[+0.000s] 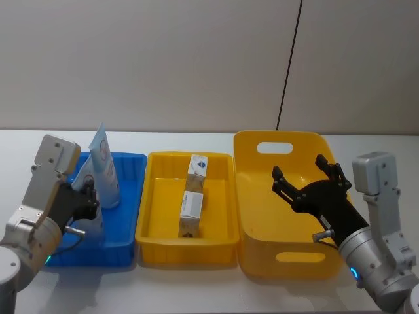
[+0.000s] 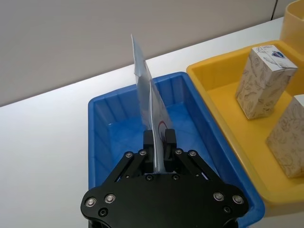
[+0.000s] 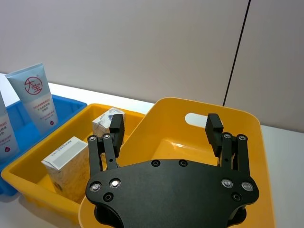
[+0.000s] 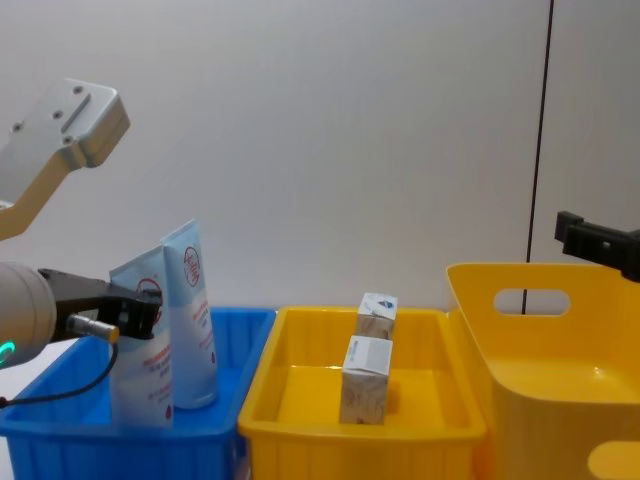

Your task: Bimanual collaborative sorting of washing and personal care products

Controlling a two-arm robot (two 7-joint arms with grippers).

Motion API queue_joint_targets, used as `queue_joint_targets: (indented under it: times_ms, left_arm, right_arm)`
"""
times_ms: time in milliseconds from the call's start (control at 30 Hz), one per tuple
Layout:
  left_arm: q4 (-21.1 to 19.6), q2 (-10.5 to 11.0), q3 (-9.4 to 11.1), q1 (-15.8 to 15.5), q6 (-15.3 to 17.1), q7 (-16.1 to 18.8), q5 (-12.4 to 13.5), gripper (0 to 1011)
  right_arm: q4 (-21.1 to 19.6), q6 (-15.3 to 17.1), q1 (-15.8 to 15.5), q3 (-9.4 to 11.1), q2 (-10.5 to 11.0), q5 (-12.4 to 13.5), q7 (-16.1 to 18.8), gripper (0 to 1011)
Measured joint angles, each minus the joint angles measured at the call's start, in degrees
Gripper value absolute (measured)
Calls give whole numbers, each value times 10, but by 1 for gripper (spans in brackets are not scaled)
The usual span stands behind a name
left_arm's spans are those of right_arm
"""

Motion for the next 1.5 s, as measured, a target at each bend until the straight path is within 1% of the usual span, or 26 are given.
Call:
queue_joint_targets:
  times_ms: [100, 200, 400, 433, 600, 633, 833, 867, 933, 967, 1133, 1167, 1333, 1367, 1400, 1500]
  left_arm:
    - [-2, 3, 1, 0, -2, -6, 0, 121]
    - [-7, 11, 3, -2, -6, -21, 1, 108]
    - [-18, 27, 9, -8, -12, -48, 3, 108]
    - [-21, 33, 11, -11, -13, -59, 3, 108]
    - [-32, 49, 16, -20, -16, -86, 4, 108]
    - [-37, 56, 18, -25, -17, -97, 4, 108]
    - [-50, 75, 23, -43, -21, -135, 5, 107]
    - [-54, 81, 24, -49, -22, -148, 5, 108]
    - [-57, 87, 26, -56, -24, -161, 5, 107]
    - [-60, 91, 28, -62, -26, -173, 5, 108]
    - [-65, 104, 33, -86, -35, -209, 4, 107]
    - [-66, 108, 35, -94, -39, -223, 4, 108]
    - [-65, 116, 41, -120, -52, -258, 0, 108]
    - [-64, 118, 43, -130, -57, -271, -2, 107]
    - [-64, 118, 43, -130, -57, -271, -2, 107]
    - [-57, 122, 49, -152, -71, -301, -8, 107]
  right_arm:
    - [0, 0, 0, 0, 0, 0, 0, 1002]
    - [0, 0, 0, 0, 0, 0, 0, 1002]
    - [0, 0, 0, 0, 0, 0, 0, 1002]
    - [0, 0, 0, 0, 0, 0, 0, 1002]
    - [0, 0, 0, 0, 0, 0, 0, 1002]
    - [0, 0, 0, 0, 0, 0, 0, 1002]
    - [0, 0, 0, 0, 0, 0, 0, 1002]
    - [0, 0, 0, 0, 0, 0, 0, 1002]
    - [0, 0, 0, 0, 0, 0, 0, 1002]
    - [0, 0, 0, 0, 0, 0, 0, 1002]
    - [0, 0, 0, 0, 0, 0, 0, 1002]
    - [0, 0, 0, 0, 0, 0, 0, 1002]
    - [0, 0, 0, 0, 0, 0, 0, 1002]
    - [0, 0, 0, 0, 0, 0, 0, 1002]
    - [0, 0, 0, 0, 0, 0, 0, 1002]
    - [0, 0, 0, 0, 0, 0, 0, 1002]
